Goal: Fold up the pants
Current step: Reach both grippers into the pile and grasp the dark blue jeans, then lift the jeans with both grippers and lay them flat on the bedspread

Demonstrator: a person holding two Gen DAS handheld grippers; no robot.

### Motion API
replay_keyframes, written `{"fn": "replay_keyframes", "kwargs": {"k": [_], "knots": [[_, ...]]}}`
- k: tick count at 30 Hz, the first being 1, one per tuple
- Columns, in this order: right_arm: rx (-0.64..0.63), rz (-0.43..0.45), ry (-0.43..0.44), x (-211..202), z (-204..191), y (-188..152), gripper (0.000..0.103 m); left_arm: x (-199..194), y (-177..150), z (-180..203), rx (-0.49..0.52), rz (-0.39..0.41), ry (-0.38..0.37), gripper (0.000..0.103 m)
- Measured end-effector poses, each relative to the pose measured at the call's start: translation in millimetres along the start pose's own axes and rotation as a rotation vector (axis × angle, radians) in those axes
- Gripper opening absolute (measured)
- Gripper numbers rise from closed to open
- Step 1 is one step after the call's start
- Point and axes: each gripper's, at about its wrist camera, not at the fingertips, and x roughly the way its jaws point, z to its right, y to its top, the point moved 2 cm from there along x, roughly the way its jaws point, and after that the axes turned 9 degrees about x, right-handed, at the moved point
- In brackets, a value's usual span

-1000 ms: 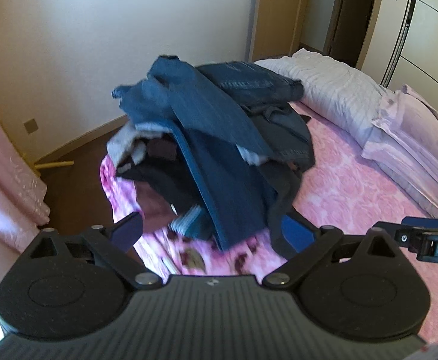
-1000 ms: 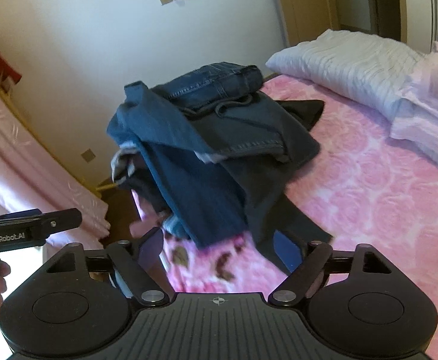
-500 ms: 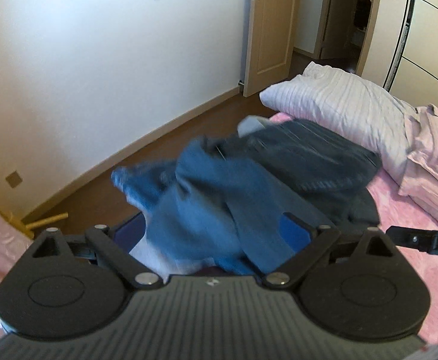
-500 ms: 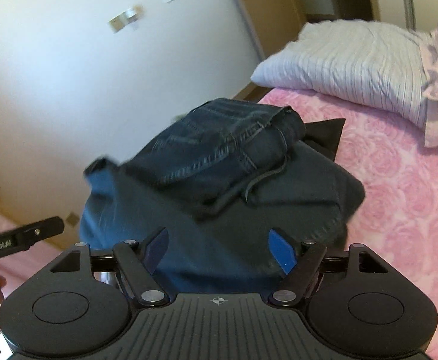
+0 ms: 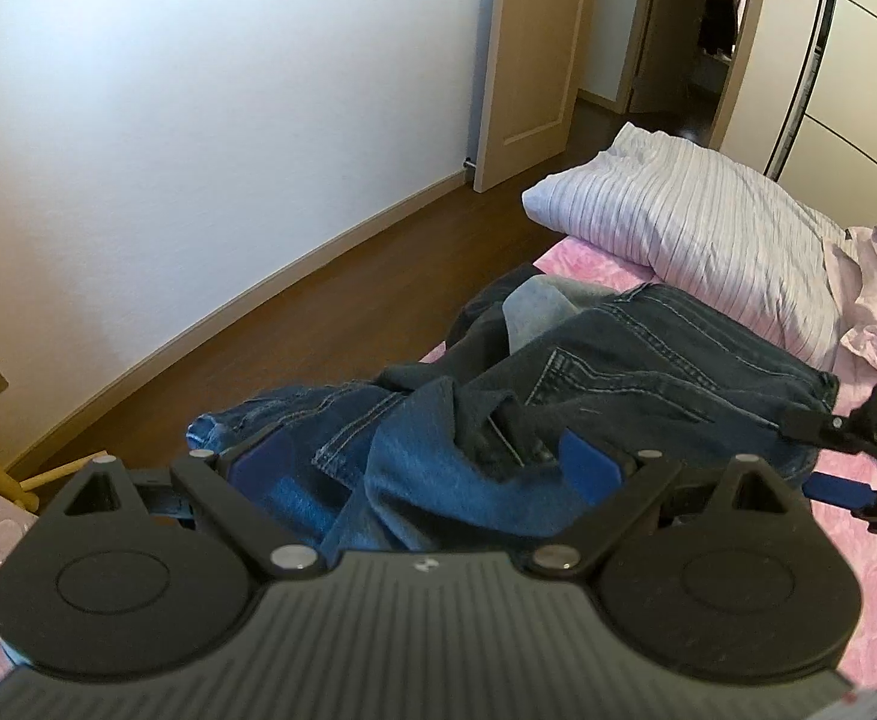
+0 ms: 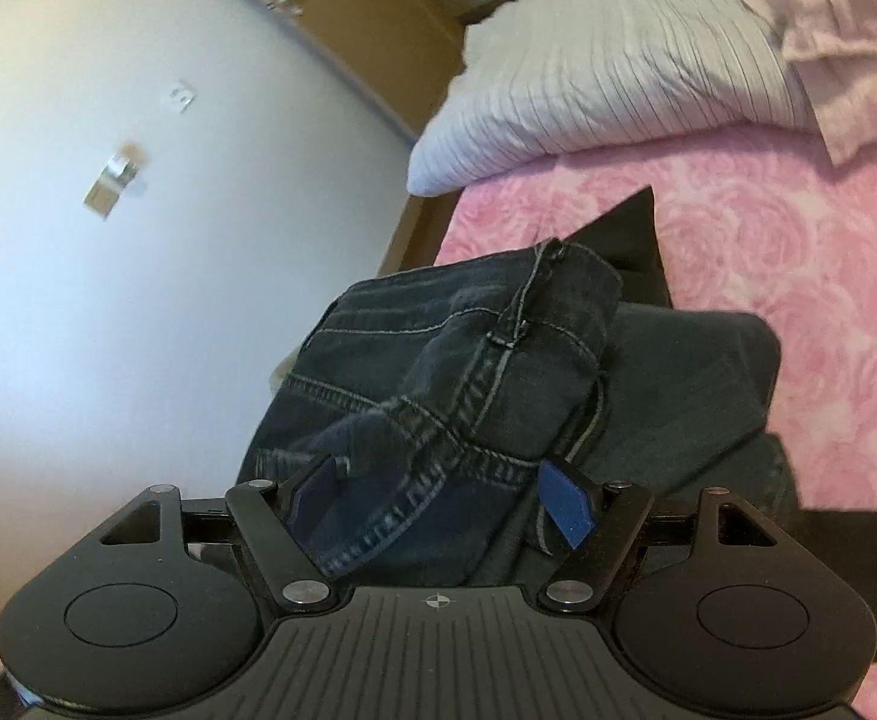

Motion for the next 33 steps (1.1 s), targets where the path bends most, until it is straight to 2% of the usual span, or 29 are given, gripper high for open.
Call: {"fn": "replay_keyframes", "kwargs": {"k": [1, 2, 3, 4, 5, 6, 9, 12, 17, 21, 27, 31, 33], "knots": [[0.009, -0.001, -0.014, 4, 0, 0, 0.072, 3, 1, -1, 0.001, -0.003, -0.001, 0.095], [0.016, -0.002, -0.02, 9, 0, 1, 0.06, 6, 3, -2, 0.002, -0.007, -0.001, 0.095], [0.016, 0.005, -0.009, 10, -1, 0, 0.044, 7, 2, -2, 0.004, -0.01, -0.001, 0.094], [-0.003, 0.02, -0.009, 10, -3, -1, 0.039, 9, 3, -3, 0.005, -0.012, 0.0, 0.094], [-0.038, 0.029, -0.009, 9, -7, -2, 0.03, 8, 2, -4, 0.004, -0.013, -0.002, 0.093], [-0.081, 0.04, 0.01, 5, -13, -5, 0.027, 7, 2, -5, 0.003, -0.01, -0.005, 0.092], [-0.238, 0.107, 0.052, -21, -34, -17, 0.024, -3, 1, -8, -0.006, 0.008, -0.016, 0.09], [-0.354, 0.176, 0.136, -58, -50, -29, 0.023, -24, 4, -7, -0.01, 0.054, -0.039, 0.09], [-0.424, 0.293, 0.246, -134, -61, -34, 0.022, -68, 12, 10, 0.011, 0.154, -0.086, 0.09], [-0.417, 0.436, 0.314, -214, -48, -29, 0.02, -108, 19, 40, 0.054, 0.247, -0.154, 0.09], [-0.398, 0.717, 0.325, -347, -3, -36, 0.019, -159, 18, 124, 0.165, 0.341, -0.31, 0.09], [-0.37, 0.91, 0.291, -438, 37, -51, 0.018, -186, 0, 206, 0.255, 0.343, -0.442, 0.09], [-0.379, 1.008, 0.243, -485, 59, -62, 0.017, -203, -12, 251, 0.302, 0.337, -0.512, 0.09]]}}
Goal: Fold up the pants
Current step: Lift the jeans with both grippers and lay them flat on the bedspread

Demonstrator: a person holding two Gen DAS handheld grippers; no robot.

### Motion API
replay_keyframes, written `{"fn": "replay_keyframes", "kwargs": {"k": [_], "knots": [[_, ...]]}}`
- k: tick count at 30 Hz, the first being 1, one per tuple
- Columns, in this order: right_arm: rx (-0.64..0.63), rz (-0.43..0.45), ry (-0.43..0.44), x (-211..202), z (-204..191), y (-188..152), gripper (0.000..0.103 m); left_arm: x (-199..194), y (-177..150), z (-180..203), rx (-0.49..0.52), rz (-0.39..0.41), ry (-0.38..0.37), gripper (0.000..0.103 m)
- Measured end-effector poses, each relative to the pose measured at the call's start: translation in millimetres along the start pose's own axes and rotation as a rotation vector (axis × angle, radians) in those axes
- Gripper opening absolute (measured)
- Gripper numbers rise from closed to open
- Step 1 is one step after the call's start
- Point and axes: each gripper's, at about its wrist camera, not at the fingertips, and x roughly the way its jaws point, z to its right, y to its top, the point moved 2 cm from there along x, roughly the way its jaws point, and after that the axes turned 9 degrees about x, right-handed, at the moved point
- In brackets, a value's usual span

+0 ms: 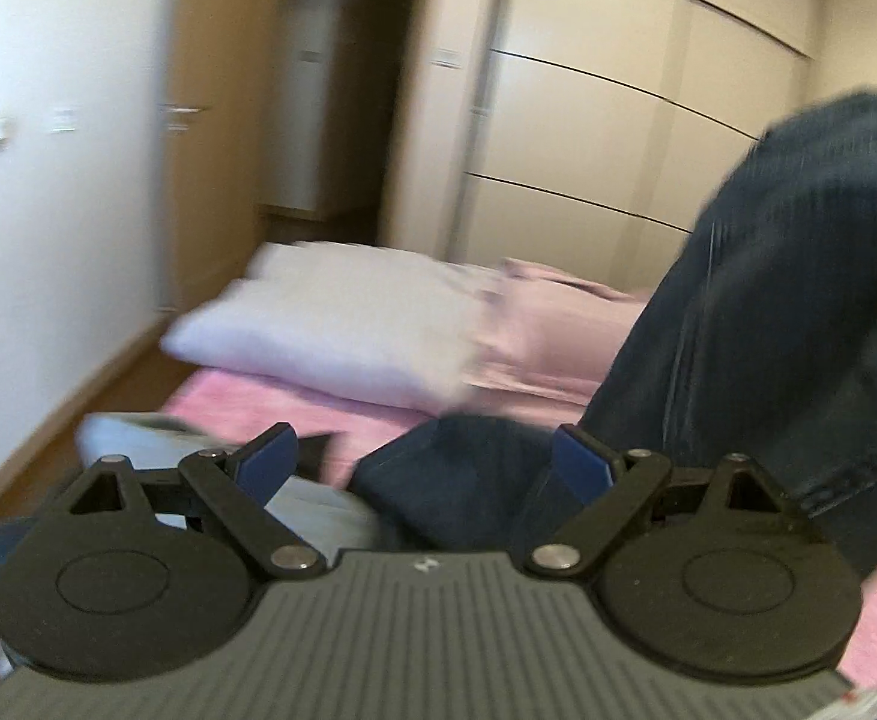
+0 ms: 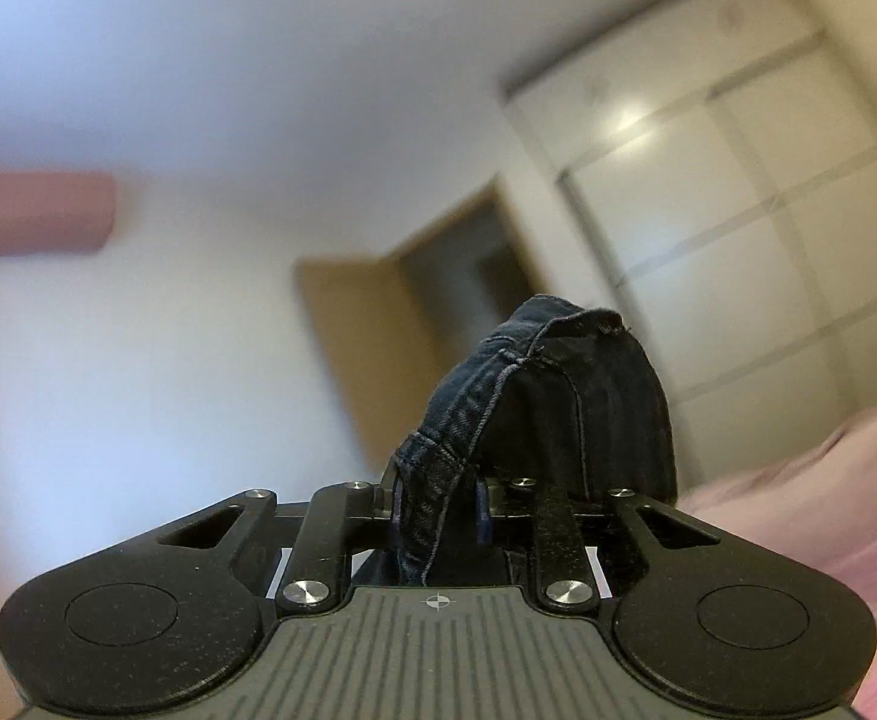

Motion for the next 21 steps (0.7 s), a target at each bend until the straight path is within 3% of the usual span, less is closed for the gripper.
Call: {"fn": "replay_keyframes", "kwargs": {"k": [6, 9, 13, 14, 15, 16, 19, 21], "knots": [[-0.064, 0.196, -0.194, -105, 66, 75, 0.017, 10, -6, 154, 0.096, -0.011, -0.203, 0.09], [-0.093, 0.217, -0.285, -141, 102, 109, 0.018, 12, -18, 222, 0.128, -0.025, -0.265, 0.09], [-0.053, 0.009, -0.43, -185, 163, 107, 0.026, 16, -46, 301, 0.159, -0.083, -0.321, 0.09], [-0.046, -0.072, -0.464, -195, 183, 95, 0.042, 19, -57, 320, 0.171, -0.11, -0.325, 0.09], [-0.019, -0.179, -0.5, -207, 207, 80, 0.068, 21, -65, 330, 0.179, -0.136, -0.324, 0.09], [0.035, -0.277, -0.54, -220, 228, 60, 0.075, 24, -77, 340, 0.19, -0.171, -0.321, 0.09], [0.241, -0.492, -0.675, -274, 289, -5, 0.077, 37, -113, 361, 0.225, -0.292, -0.31, 0.09], [0.389, -0.57, -0.79, -323, 318, -43, 0.077, 46, -137, 366, 0.264, -0.364, -0.296, 0.09]]}}
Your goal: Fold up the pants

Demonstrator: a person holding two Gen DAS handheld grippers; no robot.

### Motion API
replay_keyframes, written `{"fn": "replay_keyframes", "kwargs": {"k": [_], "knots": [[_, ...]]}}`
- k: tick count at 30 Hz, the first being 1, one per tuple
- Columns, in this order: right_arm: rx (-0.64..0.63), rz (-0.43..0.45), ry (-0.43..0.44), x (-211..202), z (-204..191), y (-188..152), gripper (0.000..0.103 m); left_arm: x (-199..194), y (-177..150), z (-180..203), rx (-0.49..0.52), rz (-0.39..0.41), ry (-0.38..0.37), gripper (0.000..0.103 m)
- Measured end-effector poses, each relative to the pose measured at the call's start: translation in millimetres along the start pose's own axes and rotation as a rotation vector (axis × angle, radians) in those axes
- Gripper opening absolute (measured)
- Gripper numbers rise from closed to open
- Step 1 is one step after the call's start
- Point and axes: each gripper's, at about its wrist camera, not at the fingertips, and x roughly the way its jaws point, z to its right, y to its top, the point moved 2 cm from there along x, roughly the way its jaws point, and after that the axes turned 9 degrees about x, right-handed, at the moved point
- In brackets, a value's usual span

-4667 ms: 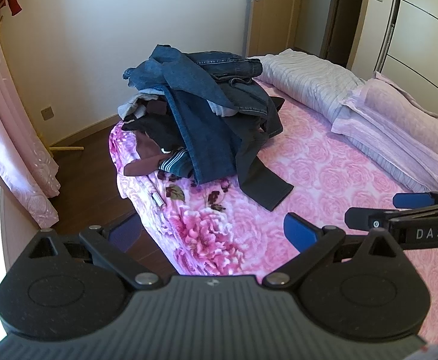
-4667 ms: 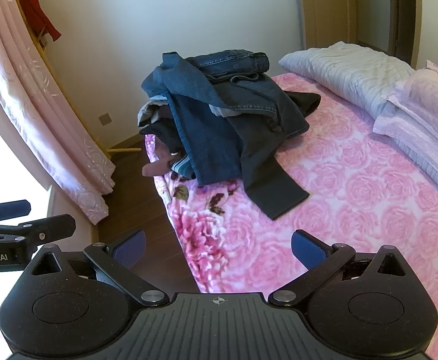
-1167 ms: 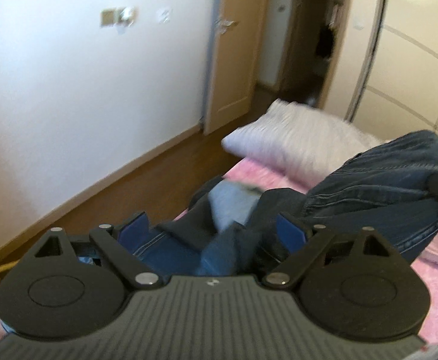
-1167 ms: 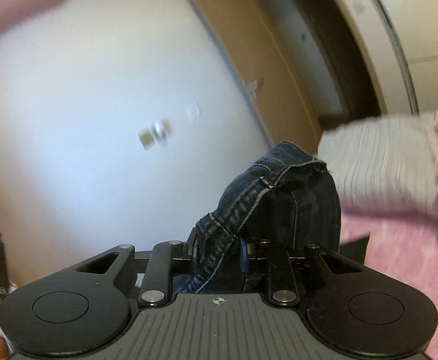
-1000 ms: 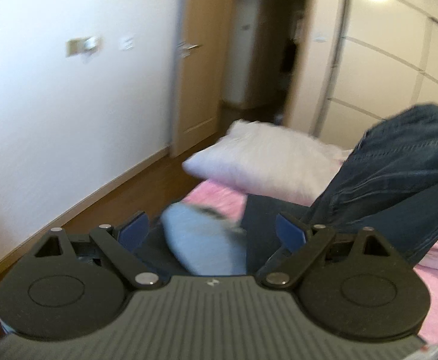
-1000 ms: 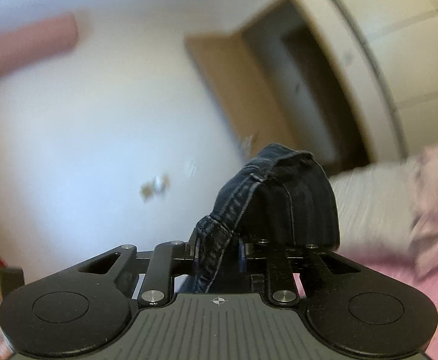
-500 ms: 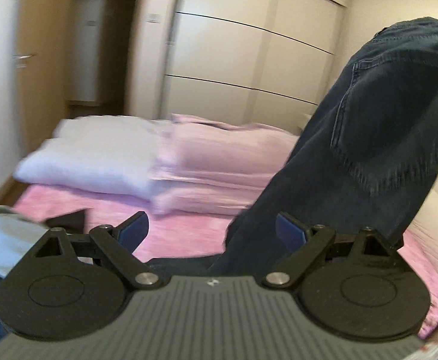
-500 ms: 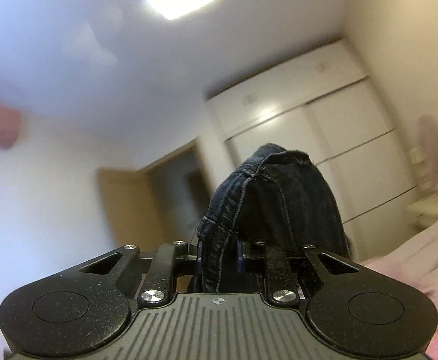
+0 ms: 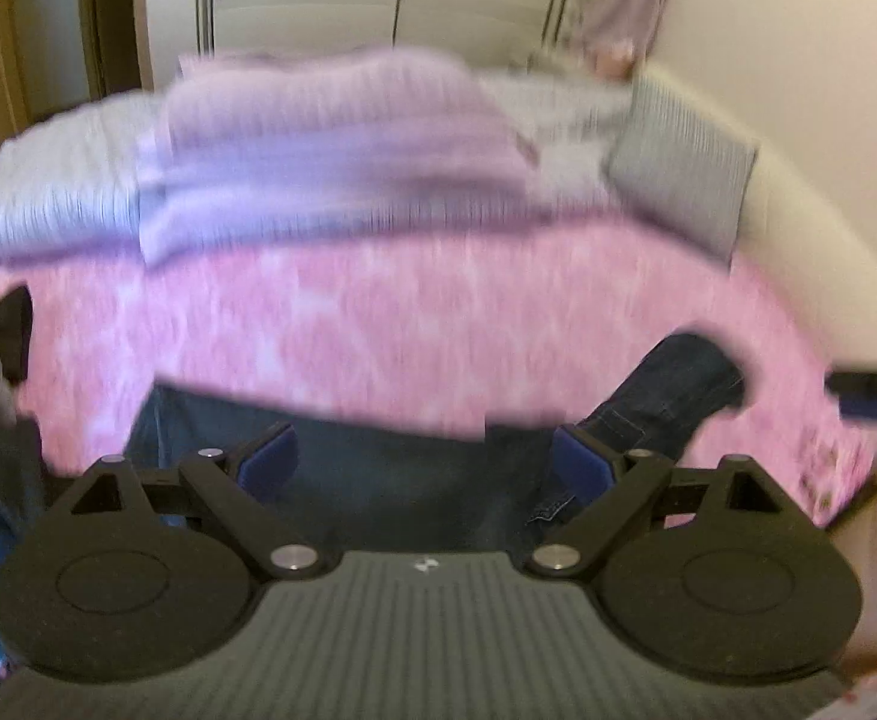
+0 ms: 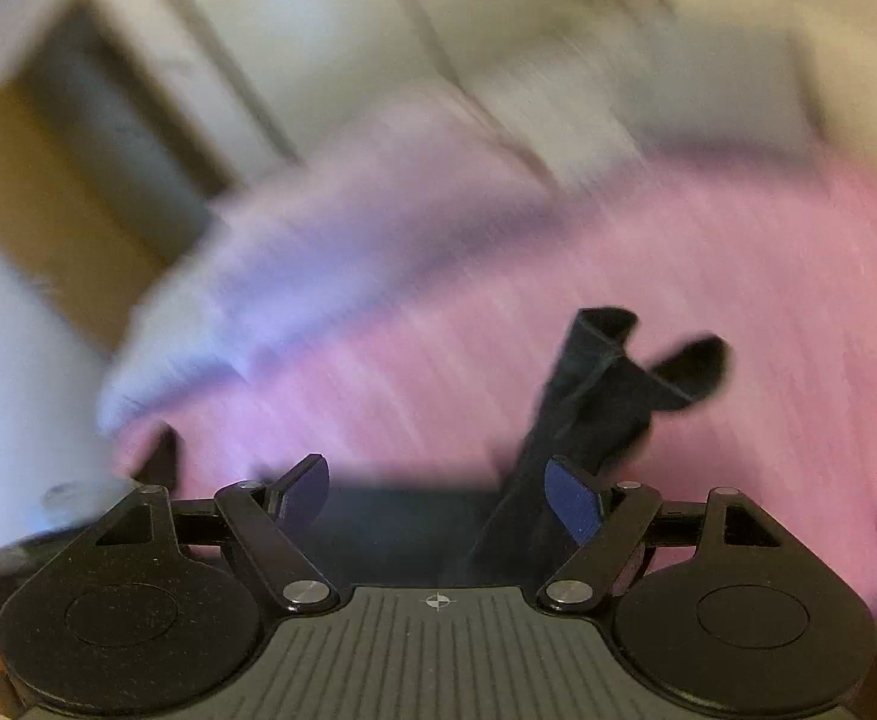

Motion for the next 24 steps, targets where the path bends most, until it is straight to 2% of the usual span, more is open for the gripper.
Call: {"fn": "replay_keyframes", "kwargs": {"k": [2, 4, 5, 8, 9, 14, 18, 24], "knots": [[0.101, -0.056, -0.044, -2, 41, -12, 0.077, 10, -15, 3, 0.029, -0.07, 0.021, 0.09], [0.176, -0.091, -0.05, -6, 61, 8, 0.077, 9, -29, 14, 0.054, -0.122, 0.027, 0.09], [0.19, -0.102, -0.064, -7, 70, -1, 0.077, 9, -35, 14, 0.063, -0.142, 0.031, 0.09], [0.194, -0.132, -0.114, -12, 66, 8, 0.077, 10, -52, 17, 0.084, -0.193, 0.039, 0.09], [0.193, -0.144, -0.119, -6, 47, 13, 0.077, 10, -57, 16, 0.092, -0.205, 0.039, 0.09], [0.16, -0.193, -0.202, 15, 47, -16, 0.077, 15, -77, 0, 0.108, -0.272, 0.04, 0.09], [0.163, -0.232, -0.237, 32, 41, -35, 0.077, 18, -88, -18, 0.113, -0.317, 0.042, 0.09], [0.162, -0.233, -0.258, 53, 17, -48, 0.077, 23, -100, -41, 0.132, -0.35, 0.024, 0.09]]}}
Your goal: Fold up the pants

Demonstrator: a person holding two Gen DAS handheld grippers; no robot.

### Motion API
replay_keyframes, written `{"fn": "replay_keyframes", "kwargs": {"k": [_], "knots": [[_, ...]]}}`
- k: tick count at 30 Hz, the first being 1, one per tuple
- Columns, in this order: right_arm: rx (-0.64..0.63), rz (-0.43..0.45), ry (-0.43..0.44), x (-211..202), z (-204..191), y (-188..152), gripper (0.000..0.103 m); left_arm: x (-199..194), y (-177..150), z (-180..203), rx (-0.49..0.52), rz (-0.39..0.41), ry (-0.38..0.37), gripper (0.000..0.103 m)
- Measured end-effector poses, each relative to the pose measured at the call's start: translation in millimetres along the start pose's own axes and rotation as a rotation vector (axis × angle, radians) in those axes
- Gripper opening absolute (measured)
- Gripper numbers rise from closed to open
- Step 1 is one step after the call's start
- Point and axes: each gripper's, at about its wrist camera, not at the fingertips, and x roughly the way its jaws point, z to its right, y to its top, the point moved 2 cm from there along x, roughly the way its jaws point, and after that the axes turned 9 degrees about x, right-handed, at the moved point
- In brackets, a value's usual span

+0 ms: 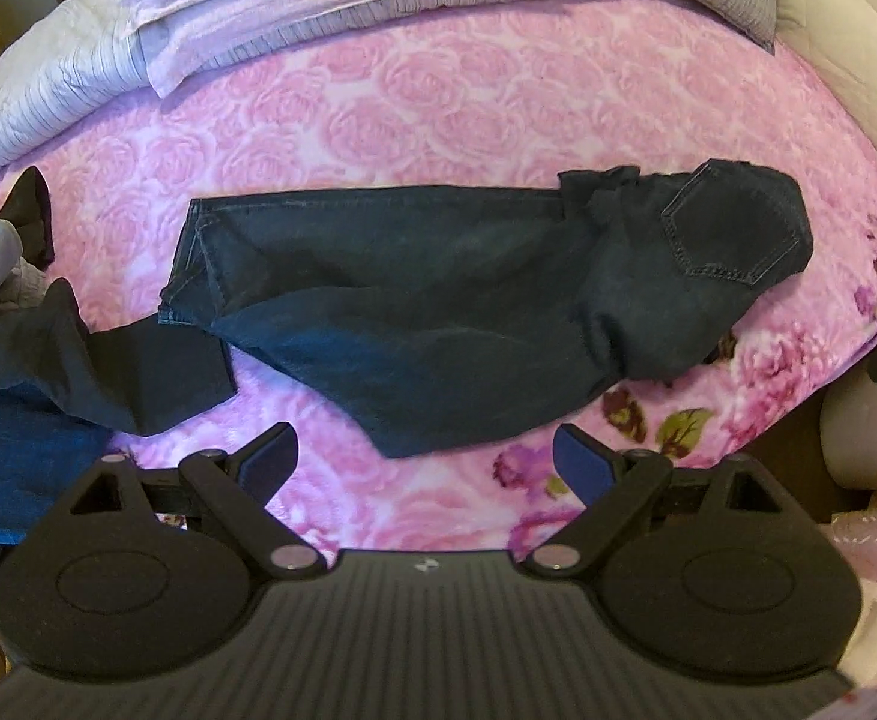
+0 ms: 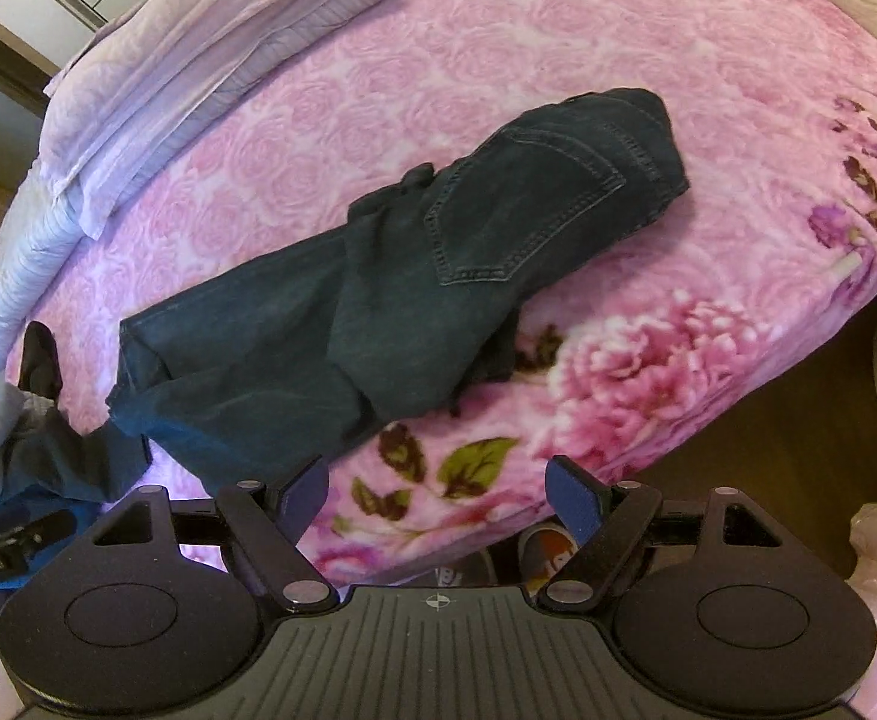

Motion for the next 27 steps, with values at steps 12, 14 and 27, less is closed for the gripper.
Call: {"fn": "replay_keyframes", "kwargs": {"k": [12, 14, 27], "knots": [[0.0, 0.005, -0.036, 12, -7, -3, 0.077, 9, 8, -16, -0.004, 0.019, 0.021, 0.09], [-0.013, 0.003, -0.038, 12, -4, 4, 0.077, 11, 11, -13, -0.017, 0.019, 0.029, 0.09], [0.038, -0.005, -0.023, 52, 102, 103, 0.077, 78, 3, -43, -0.398, 0.021, 0.091, 0.091]]}}
